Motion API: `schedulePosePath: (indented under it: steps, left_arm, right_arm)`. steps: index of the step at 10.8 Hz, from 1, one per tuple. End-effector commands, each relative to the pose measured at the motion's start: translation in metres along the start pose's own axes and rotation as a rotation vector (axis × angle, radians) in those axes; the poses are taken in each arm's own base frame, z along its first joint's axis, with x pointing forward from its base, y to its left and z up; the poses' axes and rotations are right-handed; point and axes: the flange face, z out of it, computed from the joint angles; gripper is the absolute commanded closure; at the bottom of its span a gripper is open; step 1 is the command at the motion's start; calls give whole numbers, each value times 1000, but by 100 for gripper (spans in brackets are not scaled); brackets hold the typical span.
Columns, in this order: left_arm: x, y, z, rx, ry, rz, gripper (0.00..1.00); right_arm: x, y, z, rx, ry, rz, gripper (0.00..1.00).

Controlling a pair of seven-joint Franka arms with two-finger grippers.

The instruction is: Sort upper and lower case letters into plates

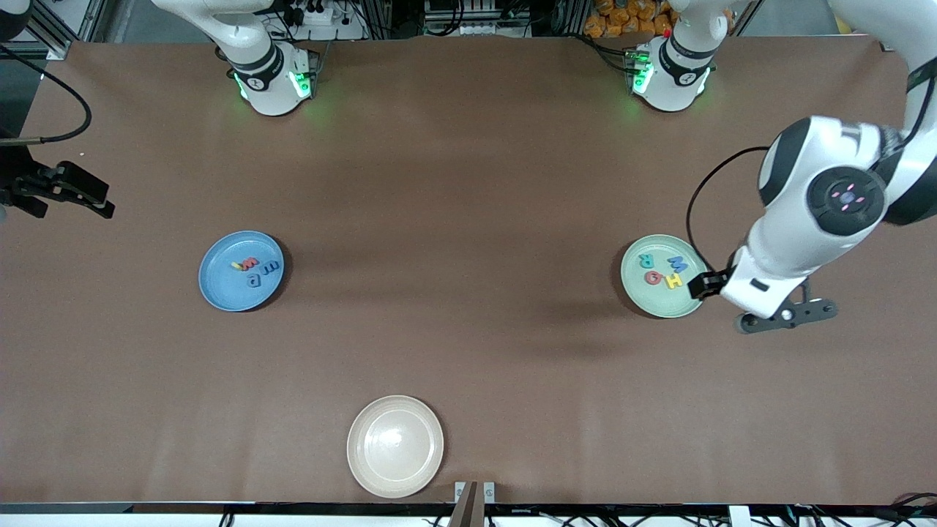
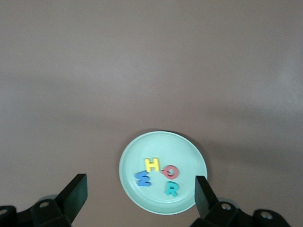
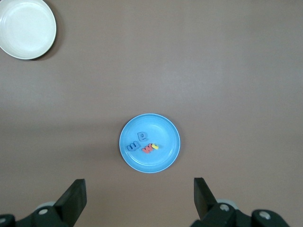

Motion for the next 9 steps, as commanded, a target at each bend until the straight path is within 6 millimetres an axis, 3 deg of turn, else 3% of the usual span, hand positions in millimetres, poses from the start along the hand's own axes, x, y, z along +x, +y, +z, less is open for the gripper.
schedulePosePath:
  steps: [1, 2, 6, 9]
  left_arm:
    - [-9, -32, -45, -36, 9, 22, 0]
    - [-11, -46, -64, -60, 21, 43, 0]
    - [-32, -69, -120, -130, 32, 25, 0]
    - [-46, -73, -137, -129, 7, 81, 0]
  right_arm:
    - [1, 4, -9, 23, 1, 23, 0]
    - [1, 4, -9, 23, -1, 23, 0]
    - [-1, 3, -9, 25, -15, 23, 0]
    - [-7, 2, -11, 31, -19, 19, 0]
